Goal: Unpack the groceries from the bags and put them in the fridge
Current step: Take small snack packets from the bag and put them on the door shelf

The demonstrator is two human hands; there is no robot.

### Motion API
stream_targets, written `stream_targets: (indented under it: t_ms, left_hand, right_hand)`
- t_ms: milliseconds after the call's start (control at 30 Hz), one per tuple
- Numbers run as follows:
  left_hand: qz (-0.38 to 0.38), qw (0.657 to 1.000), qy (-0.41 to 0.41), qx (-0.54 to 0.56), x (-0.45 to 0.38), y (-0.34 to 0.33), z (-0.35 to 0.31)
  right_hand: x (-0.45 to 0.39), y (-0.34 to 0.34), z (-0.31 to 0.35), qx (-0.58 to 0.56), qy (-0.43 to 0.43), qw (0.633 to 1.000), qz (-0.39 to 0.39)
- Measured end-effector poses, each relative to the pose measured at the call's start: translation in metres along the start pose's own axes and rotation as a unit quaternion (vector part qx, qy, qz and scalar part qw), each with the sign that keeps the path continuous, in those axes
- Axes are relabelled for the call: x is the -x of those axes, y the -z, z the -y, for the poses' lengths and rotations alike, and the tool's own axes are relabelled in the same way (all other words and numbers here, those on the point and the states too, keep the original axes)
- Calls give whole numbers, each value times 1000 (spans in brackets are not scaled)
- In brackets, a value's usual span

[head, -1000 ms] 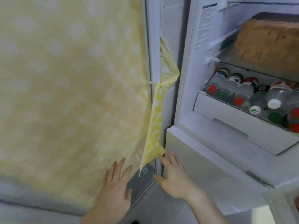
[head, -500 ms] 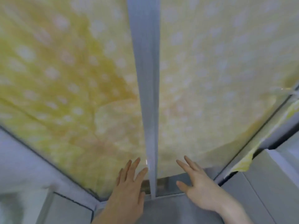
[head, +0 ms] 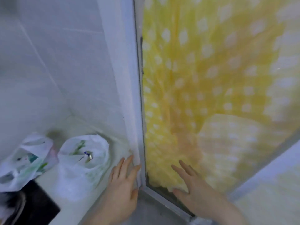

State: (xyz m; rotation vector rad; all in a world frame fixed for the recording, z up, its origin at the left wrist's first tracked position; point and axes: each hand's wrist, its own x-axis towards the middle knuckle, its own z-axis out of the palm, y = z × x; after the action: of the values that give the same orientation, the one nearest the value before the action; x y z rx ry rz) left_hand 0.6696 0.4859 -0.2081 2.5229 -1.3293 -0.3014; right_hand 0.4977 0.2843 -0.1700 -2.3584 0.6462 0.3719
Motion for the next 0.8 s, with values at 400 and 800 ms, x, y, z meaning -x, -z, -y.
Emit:
stream_targets:
  t_ms: [400, 800]
  left_hand:
    - [-89, 962, 258, 8, 34, 7, 73]
    - [-115, 890, 439, 39, 104, 4, 105]
  right_hand:
    - [-124, 9, 55, 90, 194, 974, 77]
    - [-197, -37, 136, 136, 330, 920, 164]
